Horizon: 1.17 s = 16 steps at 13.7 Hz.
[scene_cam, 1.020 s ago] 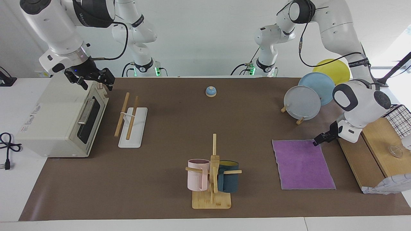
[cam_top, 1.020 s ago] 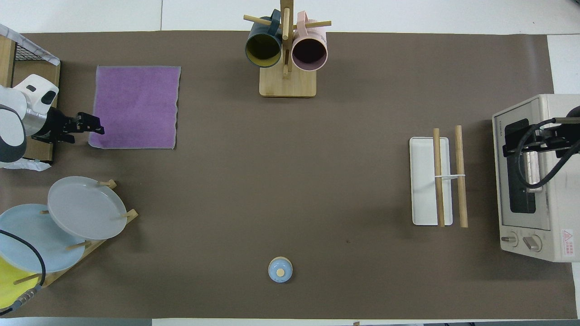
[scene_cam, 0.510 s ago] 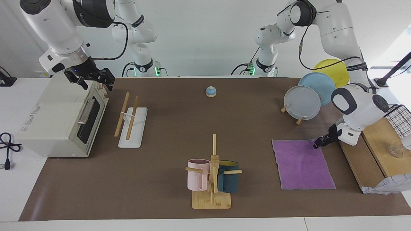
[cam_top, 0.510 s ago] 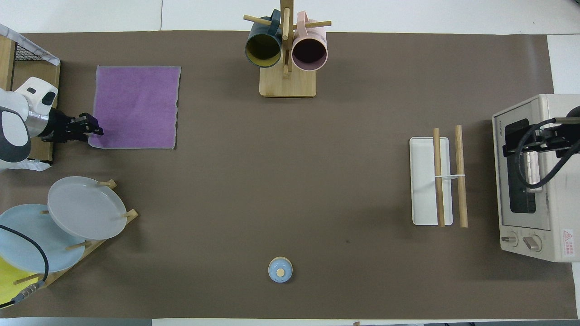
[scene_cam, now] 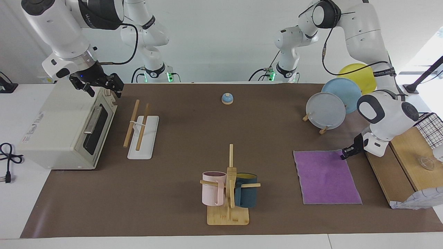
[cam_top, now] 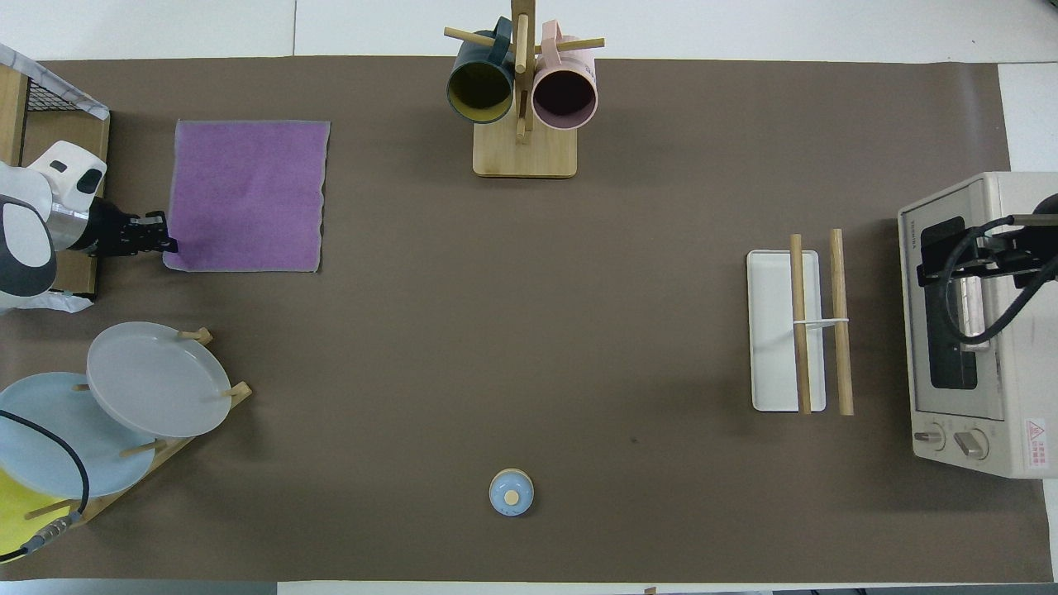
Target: Fold towel and hang on rack
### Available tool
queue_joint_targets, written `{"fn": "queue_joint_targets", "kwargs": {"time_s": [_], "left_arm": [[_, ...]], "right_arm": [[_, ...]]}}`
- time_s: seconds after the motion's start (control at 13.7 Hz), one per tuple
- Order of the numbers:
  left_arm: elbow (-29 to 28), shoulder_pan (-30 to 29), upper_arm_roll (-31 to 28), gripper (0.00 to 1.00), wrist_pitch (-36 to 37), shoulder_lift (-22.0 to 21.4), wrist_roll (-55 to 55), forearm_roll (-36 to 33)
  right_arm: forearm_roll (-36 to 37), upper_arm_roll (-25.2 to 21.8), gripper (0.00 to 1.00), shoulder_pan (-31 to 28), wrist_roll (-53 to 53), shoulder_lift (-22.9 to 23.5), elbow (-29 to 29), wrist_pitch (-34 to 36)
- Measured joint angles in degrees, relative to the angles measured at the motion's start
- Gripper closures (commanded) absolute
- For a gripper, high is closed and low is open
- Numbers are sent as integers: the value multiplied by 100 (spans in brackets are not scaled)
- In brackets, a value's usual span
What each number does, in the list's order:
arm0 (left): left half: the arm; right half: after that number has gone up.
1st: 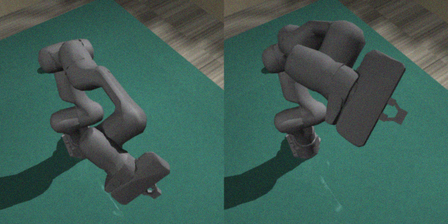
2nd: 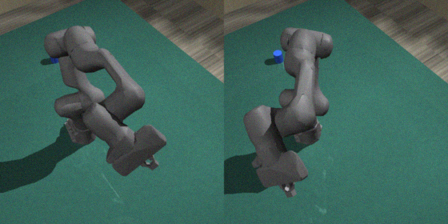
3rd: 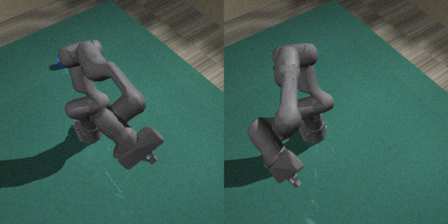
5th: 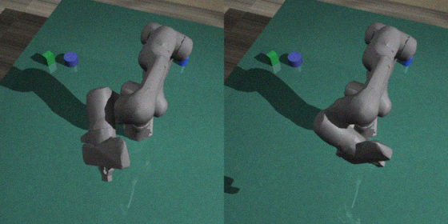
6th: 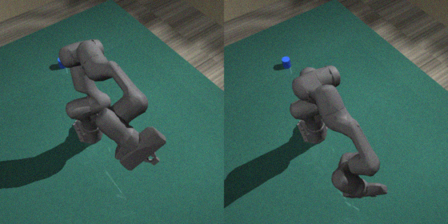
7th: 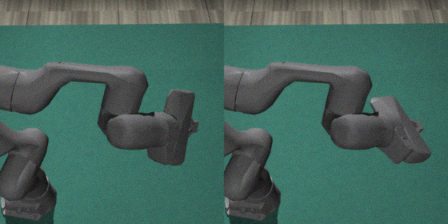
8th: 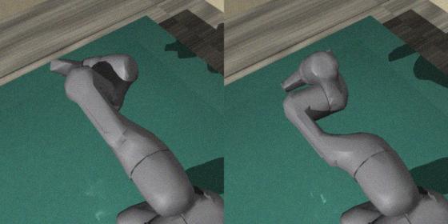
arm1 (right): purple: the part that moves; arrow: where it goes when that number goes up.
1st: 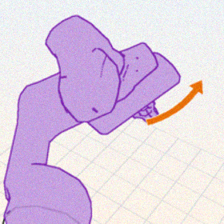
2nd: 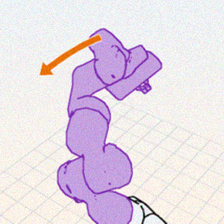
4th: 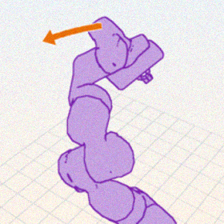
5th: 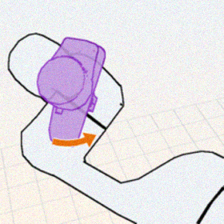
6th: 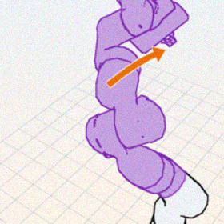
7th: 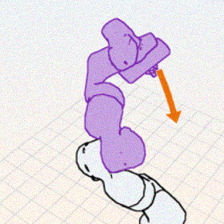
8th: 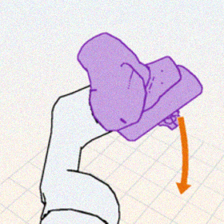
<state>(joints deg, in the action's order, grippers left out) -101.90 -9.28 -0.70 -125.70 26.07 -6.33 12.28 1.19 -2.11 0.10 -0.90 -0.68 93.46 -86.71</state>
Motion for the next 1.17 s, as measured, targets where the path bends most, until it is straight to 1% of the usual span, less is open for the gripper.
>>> {"fn": "queue_joint_targets", "kwargs": {"time_s": [0.87,1.02,1.17], "left_arm": [[50,83,19,100,-52,-15,-1055,-4],[77,152,21,100,-8,-110,-1108,-8],[111,251,36,100,173,-318,-1185,-9]], "right_arm": [[0,0,0,0,0,0,0,0],[0,0,0,0,0,0,0,0],[0,-1,0,0,0,0,1,0]]}}
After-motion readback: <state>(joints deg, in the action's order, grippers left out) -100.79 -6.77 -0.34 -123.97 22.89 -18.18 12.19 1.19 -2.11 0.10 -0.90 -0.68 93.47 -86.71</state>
